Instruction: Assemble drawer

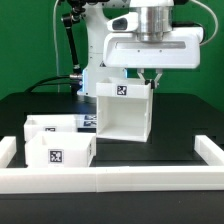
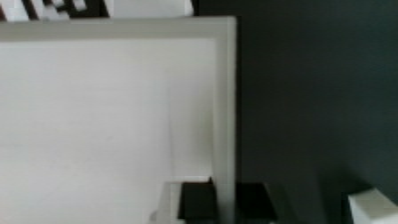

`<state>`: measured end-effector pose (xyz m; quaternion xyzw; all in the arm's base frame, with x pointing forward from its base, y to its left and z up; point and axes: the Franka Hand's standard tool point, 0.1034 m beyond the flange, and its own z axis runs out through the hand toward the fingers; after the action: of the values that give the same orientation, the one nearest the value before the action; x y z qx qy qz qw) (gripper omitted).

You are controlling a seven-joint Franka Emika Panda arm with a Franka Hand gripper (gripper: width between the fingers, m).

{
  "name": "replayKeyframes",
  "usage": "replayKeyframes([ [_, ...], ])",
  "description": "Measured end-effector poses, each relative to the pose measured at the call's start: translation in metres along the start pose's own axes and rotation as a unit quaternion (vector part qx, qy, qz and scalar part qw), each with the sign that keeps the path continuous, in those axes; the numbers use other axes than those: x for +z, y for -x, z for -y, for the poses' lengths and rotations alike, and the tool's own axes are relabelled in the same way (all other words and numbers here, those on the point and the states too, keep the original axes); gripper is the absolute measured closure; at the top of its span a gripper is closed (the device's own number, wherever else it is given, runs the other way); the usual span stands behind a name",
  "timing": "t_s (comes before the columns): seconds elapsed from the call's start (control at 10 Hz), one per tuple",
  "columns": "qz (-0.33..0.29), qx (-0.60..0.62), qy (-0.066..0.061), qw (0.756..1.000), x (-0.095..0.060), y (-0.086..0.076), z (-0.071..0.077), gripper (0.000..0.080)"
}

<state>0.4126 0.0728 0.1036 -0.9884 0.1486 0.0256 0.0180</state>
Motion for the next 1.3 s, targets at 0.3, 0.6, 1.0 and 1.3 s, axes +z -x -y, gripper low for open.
replayKeyframes([
  [0.3,-0.014,-0.012,-0.015,1.000,-0.002,-0.041,0.024,0.0762],
  [0.6,-0.030,-0.025,-0.025,0.999,-0.004,-0.061,0.035,0.0762],
  [1.0,-0.031,-0.026,-0.026,0.999,-0.003,-0.061,0.038,0.0762],
  [1.3,-0.048,-0.033,-0.041,0.997,-0.005,-0.103,0.059,0.0762],
])
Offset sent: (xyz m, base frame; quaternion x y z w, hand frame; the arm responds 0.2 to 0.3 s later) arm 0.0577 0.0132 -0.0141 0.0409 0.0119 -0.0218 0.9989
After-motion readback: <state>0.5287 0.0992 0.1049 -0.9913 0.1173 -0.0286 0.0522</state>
